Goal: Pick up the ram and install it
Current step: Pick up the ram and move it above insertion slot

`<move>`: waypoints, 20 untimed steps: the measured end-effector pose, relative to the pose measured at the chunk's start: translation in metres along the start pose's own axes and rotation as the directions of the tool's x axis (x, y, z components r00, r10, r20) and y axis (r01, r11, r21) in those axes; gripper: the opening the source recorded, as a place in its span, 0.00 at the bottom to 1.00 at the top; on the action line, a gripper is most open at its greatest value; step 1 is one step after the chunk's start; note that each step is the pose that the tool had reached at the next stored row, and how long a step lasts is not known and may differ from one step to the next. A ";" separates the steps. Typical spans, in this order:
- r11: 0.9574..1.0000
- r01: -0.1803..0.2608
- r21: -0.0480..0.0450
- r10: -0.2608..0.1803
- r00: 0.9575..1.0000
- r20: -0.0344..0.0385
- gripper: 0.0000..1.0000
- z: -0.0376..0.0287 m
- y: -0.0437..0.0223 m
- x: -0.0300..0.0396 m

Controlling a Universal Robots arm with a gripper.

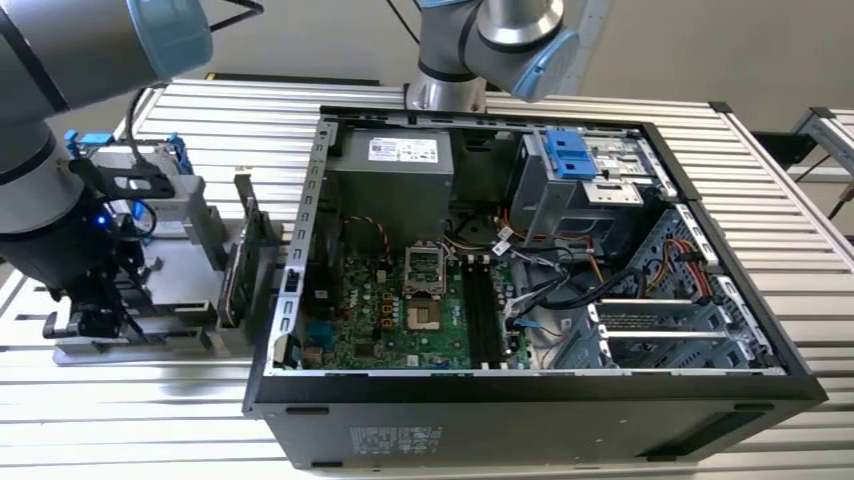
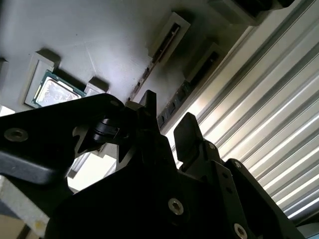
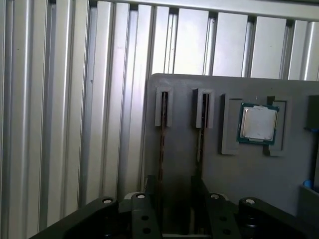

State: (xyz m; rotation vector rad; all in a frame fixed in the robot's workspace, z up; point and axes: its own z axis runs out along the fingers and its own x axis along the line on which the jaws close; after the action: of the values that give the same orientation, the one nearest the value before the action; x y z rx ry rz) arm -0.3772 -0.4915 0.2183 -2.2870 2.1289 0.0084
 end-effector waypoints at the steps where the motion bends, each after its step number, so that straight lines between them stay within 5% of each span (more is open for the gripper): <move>1: 1.000 0.000 0.000 0.000 1.000 0.000 1.00 0.0008 0.0001 0.0008; 20: 1.000 0.000 -0.001 0.000 1.000 0.000 1.00 0.0170 0.0010 0.0107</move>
State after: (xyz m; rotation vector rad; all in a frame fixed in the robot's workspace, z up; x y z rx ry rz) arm -0.3773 -0.5020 0.2012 -2.2876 2.1288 0.0090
